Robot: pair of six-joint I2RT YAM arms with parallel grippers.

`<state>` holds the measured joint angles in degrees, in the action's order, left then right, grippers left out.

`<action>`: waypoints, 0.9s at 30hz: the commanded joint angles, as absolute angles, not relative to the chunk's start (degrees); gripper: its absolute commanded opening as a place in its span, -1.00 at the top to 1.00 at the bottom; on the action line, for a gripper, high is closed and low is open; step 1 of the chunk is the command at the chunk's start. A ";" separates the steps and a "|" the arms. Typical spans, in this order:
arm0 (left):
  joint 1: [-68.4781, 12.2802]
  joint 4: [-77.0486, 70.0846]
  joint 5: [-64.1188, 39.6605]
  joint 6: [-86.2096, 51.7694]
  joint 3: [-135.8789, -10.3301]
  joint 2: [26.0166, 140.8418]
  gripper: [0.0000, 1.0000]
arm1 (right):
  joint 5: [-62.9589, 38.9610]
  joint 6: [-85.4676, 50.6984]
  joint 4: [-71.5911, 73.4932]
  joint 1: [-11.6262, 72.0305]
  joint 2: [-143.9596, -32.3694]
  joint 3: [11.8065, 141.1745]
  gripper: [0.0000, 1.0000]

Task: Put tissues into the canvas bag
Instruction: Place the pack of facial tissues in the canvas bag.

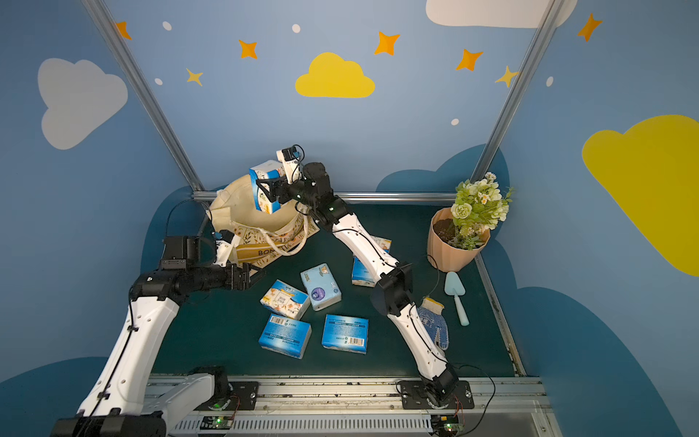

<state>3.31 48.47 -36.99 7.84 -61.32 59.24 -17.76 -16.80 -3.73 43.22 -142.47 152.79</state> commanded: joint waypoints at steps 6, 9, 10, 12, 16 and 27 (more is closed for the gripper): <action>3.98 48.01 -38.41 7.47 -60.54 58.62 -1.00 | -14.87 -21.16 3.24 42.89 -145.30 154.52 -0.78; 4.04 47.82 -38.68 7.47 -60.30 58.66 -1.00 | -14.28 -21.95 3.86 42.89 -146.33 154.51 -0.82; 4.01 47.68 -38.80 7.45 -60.19 58.66 -1.00 | -13.85 -22.10 3.75 42.88 -146.66 154.52 -0.83; 4.01 47.55 -38.94 7.47 -59.99 58.55 -1.00 | -13.54 -22.49 3.70 42.69 -147.06 154.51 -0.84; 4.03 47.38 -39.12 7.47 -59.72 58.49 -1.00 | -13.53 -22.76 3.07 42.60 -147.34 154.51 -0.86; 3.97 46.84 -39.60 7.29 -59.50 58.56 -1.00 | -13.71 -22.48 2.26 42.87 -147.74 154.60 -0.92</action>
